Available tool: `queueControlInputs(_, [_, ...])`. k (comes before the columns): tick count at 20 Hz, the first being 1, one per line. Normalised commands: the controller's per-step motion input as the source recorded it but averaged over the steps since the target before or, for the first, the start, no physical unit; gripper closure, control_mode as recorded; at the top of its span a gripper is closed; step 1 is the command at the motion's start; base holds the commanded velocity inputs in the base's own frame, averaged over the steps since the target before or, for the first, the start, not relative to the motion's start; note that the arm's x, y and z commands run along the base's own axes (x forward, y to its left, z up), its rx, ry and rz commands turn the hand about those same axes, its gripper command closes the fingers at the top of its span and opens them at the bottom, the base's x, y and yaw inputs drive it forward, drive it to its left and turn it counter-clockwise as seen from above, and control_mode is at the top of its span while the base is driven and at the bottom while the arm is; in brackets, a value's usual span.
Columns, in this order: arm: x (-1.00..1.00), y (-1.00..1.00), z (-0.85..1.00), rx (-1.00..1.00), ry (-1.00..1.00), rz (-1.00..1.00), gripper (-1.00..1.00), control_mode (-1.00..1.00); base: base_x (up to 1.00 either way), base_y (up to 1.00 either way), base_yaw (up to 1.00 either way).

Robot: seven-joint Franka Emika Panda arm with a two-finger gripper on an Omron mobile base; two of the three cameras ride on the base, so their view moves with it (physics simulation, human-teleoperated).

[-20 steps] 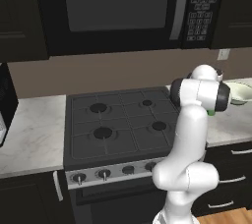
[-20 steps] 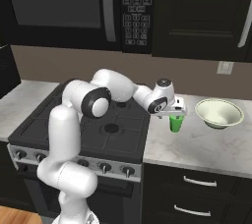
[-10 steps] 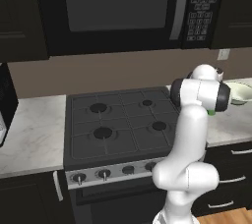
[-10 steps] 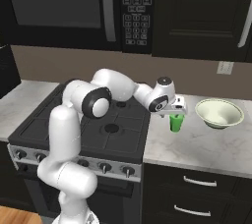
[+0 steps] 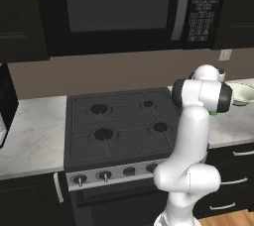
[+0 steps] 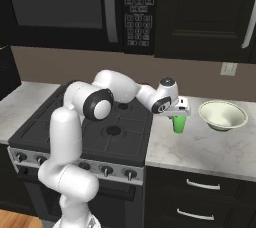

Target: Pick the cup and bowl from the counter and place them on the counter next to the sink.

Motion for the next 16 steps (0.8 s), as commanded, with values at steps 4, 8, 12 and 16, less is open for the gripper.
queueControlInputs(4, [-0.05, 0.0, 0.0, 0.0, -0.02, 0.0, 1.0, -1.0, 0.0, 0.0, 0.0])
queueControlInputs(8, [-0.27, 0.0, 0.06, 0.0, -0.08, 0.0, 1.0, -1.0, 0.0, 0.0, 0.0])
queueControlInputs(12, [-0.22, 0.04, 0.11, 0.0, -0.09, 0.0, 1.0, -1.0, 0.0, 0.0, 0.0])
queueControlInputs(16, [-0.29, 0.07, 0.19, 0.0, -0.12, 0.0, 1.0, -1.0, 0.0, 0.0, 0.0])
